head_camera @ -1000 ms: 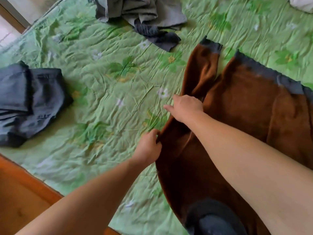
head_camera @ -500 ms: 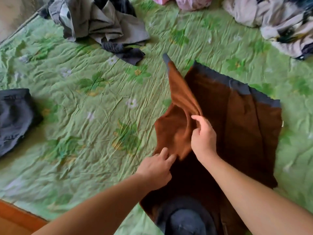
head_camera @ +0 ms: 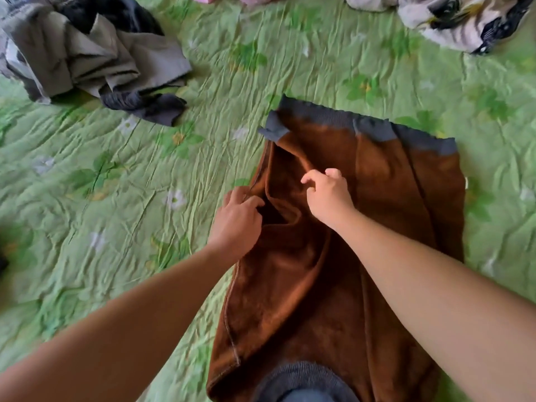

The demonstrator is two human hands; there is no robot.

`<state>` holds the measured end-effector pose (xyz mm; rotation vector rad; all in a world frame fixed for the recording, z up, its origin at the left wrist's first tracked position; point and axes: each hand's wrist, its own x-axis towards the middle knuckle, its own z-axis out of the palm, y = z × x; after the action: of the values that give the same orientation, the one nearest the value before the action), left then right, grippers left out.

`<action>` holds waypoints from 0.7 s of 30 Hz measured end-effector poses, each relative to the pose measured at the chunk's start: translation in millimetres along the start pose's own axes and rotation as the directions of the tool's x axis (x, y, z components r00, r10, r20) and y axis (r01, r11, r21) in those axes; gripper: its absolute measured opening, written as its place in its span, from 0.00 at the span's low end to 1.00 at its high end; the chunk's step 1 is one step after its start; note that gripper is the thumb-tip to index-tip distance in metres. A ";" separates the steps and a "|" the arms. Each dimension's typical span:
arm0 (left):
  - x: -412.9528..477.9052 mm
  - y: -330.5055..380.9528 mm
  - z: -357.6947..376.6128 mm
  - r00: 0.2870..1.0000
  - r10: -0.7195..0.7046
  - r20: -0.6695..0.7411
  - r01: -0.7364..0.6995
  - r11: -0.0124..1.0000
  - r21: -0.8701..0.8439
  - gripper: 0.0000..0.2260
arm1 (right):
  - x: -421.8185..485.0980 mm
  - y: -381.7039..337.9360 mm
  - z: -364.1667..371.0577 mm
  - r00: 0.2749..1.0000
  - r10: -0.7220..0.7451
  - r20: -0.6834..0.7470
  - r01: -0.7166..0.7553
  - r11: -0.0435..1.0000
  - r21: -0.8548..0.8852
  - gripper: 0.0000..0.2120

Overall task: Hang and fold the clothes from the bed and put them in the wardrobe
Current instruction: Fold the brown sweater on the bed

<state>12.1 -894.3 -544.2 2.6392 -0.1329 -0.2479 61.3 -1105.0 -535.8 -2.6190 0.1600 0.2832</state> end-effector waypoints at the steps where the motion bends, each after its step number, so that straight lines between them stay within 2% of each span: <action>1: 13.0 0.3 1.4 0.999 -0.035 0.032 0.035 0.999 -0.003 0.15 | 9.7 -1.7 1.7 0.999 -0.017 0.035 0.017 1.000 -0.020 0.15; 5: 59.0 3.8 5.3 0.985 -0.151 0.086 0.159 0.983 -0.091 0.12 | 41.6 -7.1 6.1 0.987 -0.096 0.128 0.111 0.987 -0.118 0.19; 8: 86.8 5.2 2.7 0.970 -0.216 0.112 0.231 0.962 -0.145 0.14 | 56.3 -12.7 8.2 0.974 -0.201 0.108 0.221 0.947 -0.232 0.23; 10: 98.2 5.3 -1.0 0.971 -0.218 0.101 0.231 0.962 -0.146 0.15 | 65.8 -12.6 3.3 0.970 -0.239 0.050 0.244 0.943 -0.227 0.27; 11: 99.0 3.7 -3.0 0.974 -0.212 0.081 0.222 0.966 -0.133 0.16 | 69.8 -10.7 -1.0 0.977 -0.215 0.006 0.212 0.959 -0.187 0.28; 13: 97.8 -0.9 -5.5 0.974 -0.219 0.060 0.223 0.971 -0.082 0.19 | 78.7 3.0 -12.3 0.995 -0.068 -0.066 0.064 0.996 -0.070 0.31; 14: 96.4 -2.6 -6.2 0.968 -0.240 0.075 0.243 0.969 -0.045 0.20 | 82.6 12.7 -18.7 0.997 0.042 -0.059 -0.043 0.999 -0.025 0.33; 16: 96.1 -0.2 -6.5 0.947 -0.302 0.109 0.299 0.953 0.043 0.20 | 87.1 31.1 -29.6 0.974 0.220 0.048 -0.220 0.975 0.002 0.38; 18: 101.5 9.6 -5.1 0.947 -0.314 0.069 0.305 0.945 0.119 0.19 | 92.0 41.6 -35.5 0.961 0.242 0.132 -0.245 0.970 0.009 0.37; 21: 114.1 25.7 -1.4 0.978 -0.207 -0.030 0.209 0.965 0.156 0.17 | 104.8 46.1 -40.1 0.979 0.182 0.095 -0.189 0.980 0.069 0.31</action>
<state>122.7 -931.9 -548.1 2.8140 0.1366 -0.3003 162.4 -1171.1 -546.9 -2.5121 0.3784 0.4474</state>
